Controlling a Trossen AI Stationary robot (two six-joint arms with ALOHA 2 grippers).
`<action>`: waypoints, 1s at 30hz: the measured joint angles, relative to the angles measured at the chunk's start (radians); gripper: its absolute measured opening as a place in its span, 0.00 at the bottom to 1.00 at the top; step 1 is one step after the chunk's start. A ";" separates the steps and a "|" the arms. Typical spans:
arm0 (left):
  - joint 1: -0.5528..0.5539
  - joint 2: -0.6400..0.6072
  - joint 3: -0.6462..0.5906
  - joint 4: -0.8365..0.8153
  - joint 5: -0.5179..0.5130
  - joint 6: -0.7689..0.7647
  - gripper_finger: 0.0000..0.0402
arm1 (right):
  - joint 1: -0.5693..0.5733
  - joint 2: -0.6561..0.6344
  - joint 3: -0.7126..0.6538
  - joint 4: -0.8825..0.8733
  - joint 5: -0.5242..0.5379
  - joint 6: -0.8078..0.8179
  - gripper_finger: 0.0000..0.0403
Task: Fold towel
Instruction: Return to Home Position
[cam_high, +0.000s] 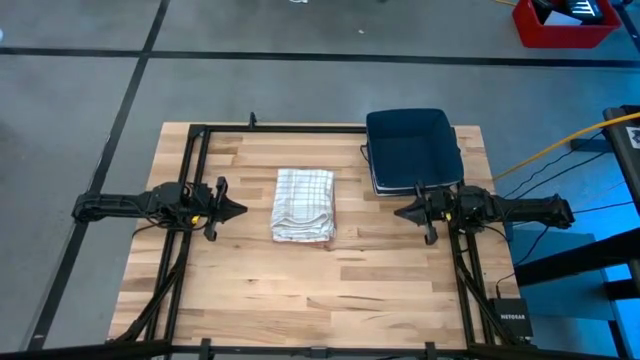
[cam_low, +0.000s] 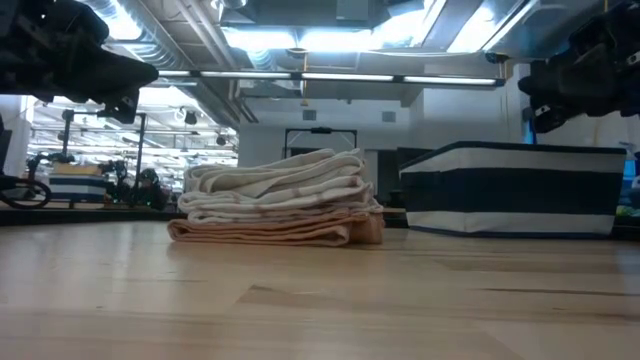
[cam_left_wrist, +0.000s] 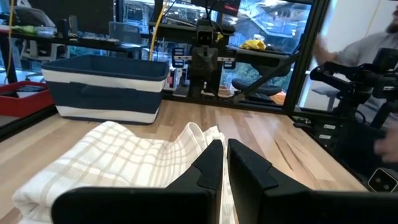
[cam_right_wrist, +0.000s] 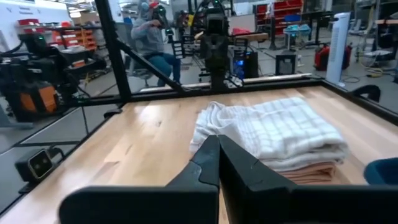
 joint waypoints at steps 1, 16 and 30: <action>0.000 0.000 0.000 0.000 0.000 0.000 0.04 | 0.000 -0.001 0.000 0.000 0.008 0.000 0.01; 0.000 0.000 0.000 0.000 0.000 0.000 0.04 | 0.000 -0.001 0.000 0.000 0.021 0.000 0.01; 0.000 0.000 0.000 0.000 0.000 0.000 0.04 | 0.000 -0.001 0.000 0.000 0.022 0.000 0.01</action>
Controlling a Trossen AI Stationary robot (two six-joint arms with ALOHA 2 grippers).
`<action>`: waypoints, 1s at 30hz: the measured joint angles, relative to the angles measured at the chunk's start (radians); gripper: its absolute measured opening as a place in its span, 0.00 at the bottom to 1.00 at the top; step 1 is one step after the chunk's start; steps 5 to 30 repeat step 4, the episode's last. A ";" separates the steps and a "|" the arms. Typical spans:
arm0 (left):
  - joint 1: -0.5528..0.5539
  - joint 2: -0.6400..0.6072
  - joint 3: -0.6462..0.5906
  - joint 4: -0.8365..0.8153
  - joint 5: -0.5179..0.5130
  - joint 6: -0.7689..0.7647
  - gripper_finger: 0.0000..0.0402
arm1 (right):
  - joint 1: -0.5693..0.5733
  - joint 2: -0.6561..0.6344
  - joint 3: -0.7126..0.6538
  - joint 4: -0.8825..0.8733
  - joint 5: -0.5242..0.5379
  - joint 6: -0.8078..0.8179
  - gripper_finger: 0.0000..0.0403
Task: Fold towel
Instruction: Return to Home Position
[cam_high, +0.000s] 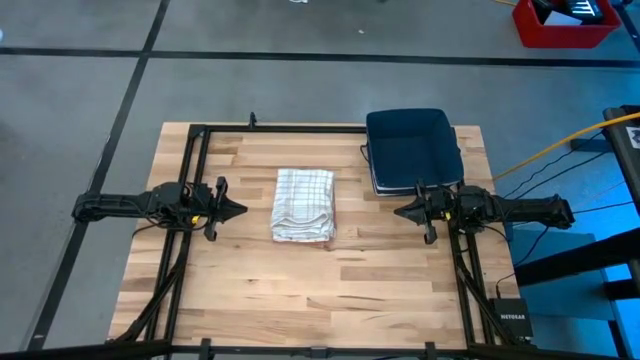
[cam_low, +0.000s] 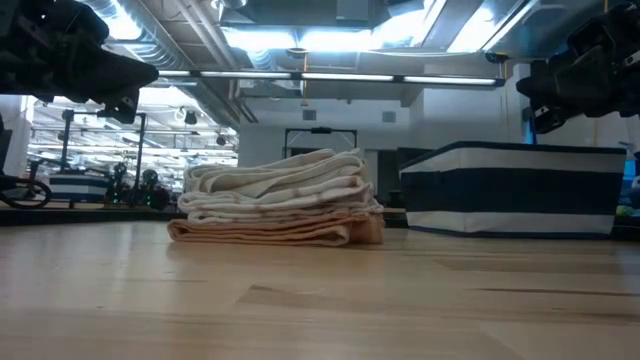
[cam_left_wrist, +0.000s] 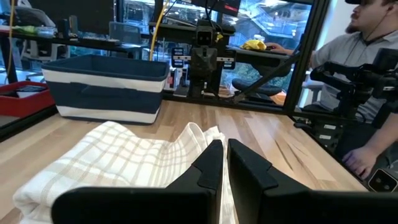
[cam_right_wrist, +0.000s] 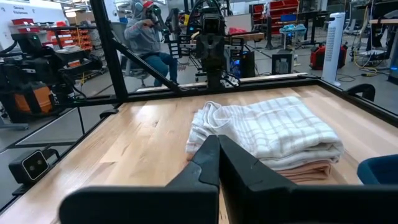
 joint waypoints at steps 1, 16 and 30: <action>0.000 0.000 0.000 0.000 0.000 0.000 0.04 | 0.000 0.000 0.000 0.000 0.000 0.000 0.01; 0.000 0.000 0.000 0.000 0.000 0.000 0.04 | 0.000 0.000 0.000 0.000 0.000 0.000 0.01; 0.000 0.000 0.000 0.000 0.000 0.000 0.04 | 0.000 0.000 0.000 0.000 0.000 0.000 0.01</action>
